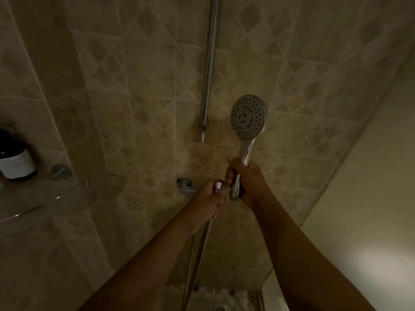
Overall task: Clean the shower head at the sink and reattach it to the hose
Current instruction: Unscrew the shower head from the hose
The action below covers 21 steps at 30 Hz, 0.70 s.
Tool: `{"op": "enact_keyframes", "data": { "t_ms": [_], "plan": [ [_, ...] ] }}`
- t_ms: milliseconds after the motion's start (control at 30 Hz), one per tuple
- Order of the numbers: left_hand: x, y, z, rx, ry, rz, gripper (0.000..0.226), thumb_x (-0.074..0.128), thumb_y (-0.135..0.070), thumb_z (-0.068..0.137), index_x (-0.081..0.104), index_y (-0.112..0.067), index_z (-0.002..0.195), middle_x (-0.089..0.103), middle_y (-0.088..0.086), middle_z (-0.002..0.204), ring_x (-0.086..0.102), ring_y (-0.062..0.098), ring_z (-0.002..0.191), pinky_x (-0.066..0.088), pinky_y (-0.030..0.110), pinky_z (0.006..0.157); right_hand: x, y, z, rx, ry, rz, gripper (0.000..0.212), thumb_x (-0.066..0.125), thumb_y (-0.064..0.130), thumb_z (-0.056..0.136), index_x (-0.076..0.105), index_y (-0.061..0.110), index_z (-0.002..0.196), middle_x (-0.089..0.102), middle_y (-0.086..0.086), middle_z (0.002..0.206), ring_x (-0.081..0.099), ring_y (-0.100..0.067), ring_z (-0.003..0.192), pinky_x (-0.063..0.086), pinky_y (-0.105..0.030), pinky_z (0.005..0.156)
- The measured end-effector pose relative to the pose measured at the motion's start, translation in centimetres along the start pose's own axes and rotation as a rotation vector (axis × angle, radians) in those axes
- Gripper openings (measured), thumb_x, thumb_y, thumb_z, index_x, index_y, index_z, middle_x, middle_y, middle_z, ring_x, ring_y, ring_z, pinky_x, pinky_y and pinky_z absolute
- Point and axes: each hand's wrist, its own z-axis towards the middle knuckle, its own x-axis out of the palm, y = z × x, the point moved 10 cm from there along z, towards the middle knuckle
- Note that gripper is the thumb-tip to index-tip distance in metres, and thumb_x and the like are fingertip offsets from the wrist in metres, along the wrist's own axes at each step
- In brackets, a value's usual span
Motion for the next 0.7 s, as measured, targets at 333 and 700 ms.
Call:
{"op": "enact_keyframes", "data": {
  "t_ms": [333,700],
  "plan": [
    [-0.6,-6.0,1.2,0.261,-0.021,0.043,0.031,0.045,-0.006,0.104,0.049,-0.026,0.127,0.060,0.000,0.069,0.050,0.003,0.045,0.037,0.021,0.039,0.9,1.7,-0.1,-0.069,-0.014,-0.049,0.024,0.068,0.026,0.090,0.068,0.015,0.069,0.054,-0.009,0.053,0.054,-0.022,0.042,0.047,-0.031,0.043],
    [-3.8,-10.7,4.5,0.339,-0.010,0.321,0.090,0.061,-0.016,0.097,0.000,-0.063,0.145,0.075,0.001,0.077,0.068,0.020,0.052,0.055,0.032,0.045,3.7,5.8,1.5,-0.198,0.121,-0.252,0.036,0.069,0.027,0.089,0.065,-0.006,0.074,0.058,-0.019,0.058,0.050,-0.025,0.047,0.041,-0.027,0.045]
  ]
}}
